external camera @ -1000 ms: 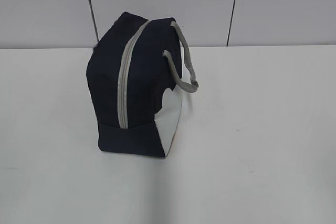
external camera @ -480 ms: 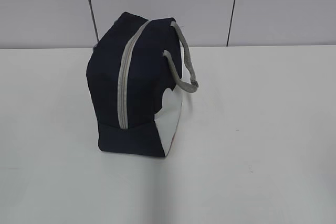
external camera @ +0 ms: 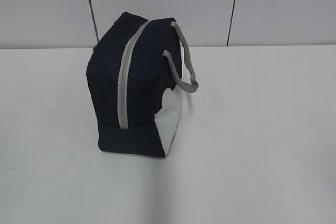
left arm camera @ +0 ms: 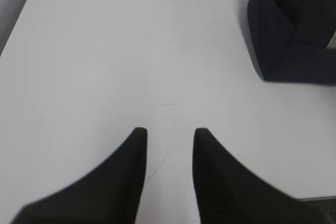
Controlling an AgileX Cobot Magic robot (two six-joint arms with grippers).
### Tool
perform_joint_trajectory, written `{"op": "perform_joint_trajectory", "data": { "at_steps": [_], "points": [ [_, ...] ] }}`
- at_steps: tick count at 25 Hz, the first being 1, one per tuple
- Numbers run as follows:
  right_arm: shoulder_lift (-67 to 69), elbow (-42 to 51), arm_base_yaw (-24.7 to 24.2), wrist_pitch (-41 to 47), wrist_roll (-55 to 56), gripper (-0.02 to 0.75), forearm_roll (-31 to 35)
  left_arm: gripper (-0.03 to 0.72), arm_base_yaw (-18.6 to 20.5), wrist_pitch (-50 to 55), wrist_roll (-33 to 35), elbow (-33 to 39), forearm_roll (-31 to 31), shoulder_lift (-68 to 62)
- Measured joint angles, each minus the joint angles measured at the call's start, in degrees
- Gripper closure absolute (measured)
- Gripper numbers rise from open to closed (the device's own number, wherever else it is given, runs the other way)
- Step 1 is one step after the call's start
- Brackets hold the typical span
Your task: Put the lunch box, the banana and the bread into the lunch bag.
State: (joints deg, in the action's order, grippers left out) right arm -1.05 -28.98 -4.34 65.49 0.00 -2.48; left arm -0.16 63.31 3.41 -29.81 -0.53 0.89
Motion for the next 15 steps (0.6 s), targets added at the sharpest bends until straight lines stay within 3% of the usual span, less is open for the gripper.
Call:
{"op": "perform_joint_trajectory", "data": {
  "at_steps": [15],
  "points": [
    [0.0, 0.0, 0.0, 0.0, 0.0, 0.260, 0.1, 0.454, 0.0, 0.0, 0.1, 0.0, 0.0, 0.0]
  ]
}}
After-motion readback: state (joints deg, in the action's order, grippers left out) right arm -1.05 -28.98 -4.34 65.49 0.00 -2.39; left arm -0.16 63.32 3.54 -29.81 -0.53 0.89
